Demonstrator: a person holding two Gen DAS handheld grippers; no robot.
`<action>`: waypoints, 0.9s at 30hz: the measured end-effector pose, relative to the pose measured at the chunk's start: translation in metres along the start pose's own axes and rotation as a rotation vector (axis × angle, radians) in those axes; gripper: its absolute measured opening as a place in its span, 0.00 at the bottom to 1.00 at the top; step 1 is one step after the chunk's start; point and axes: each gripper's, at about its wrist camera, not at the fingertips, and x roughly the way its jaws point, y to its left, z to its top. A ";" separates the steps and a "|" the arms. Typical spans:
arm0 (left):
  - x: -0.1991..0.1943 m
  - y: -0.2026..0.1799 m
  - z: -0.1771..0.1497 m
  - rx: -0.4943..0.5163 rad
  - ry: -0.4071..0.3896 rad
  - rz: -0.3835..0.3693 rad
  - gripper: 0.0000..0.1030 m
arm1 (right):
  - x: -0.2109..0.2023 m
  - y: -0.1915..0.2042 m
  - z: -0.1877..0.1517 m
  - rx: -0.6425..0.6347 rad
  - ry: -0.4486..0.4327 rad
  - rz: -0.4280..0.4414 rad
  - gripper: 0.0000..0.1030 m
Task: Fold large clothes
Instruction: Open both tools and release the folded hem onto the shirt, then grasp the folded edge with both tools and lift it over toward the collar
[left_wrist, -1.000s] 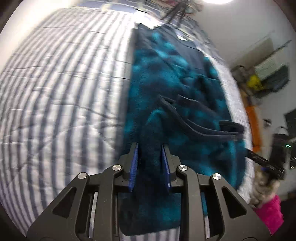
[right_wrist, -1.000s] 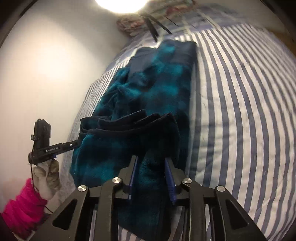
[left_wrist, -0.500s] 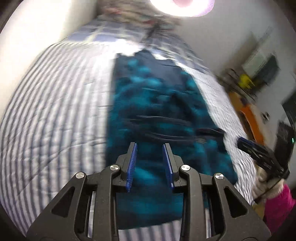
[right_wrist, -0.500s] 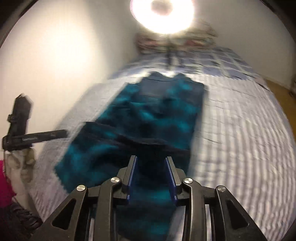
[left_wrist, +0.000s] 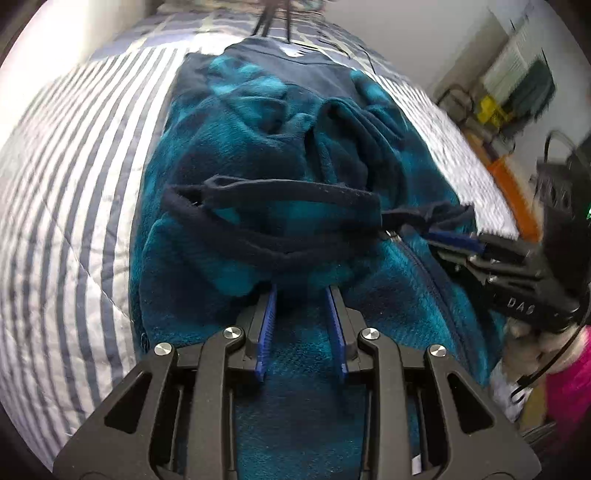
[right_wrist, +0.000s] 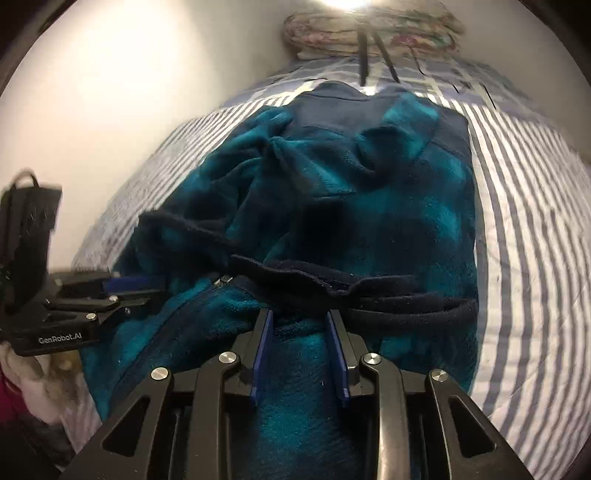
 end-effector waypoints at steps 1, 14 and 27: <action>-0.002 -0.002 0.001 0.002 0.004 0.003 0.28 | -0.004 -0.002 0.001 0.012 0.007 0.017 0.29; -0.064 0.080 0.103 -0.156 -0.159 -0.134 0.51 | -0.071 -0.105 0.053 0.231 -0.154 0.092 0.48; 0.038 0.173 0.173 -0.411 -0.083 -0.216 0.63 | 0.016 -0.190 0.110 0.421 -0.143 0.111 0.57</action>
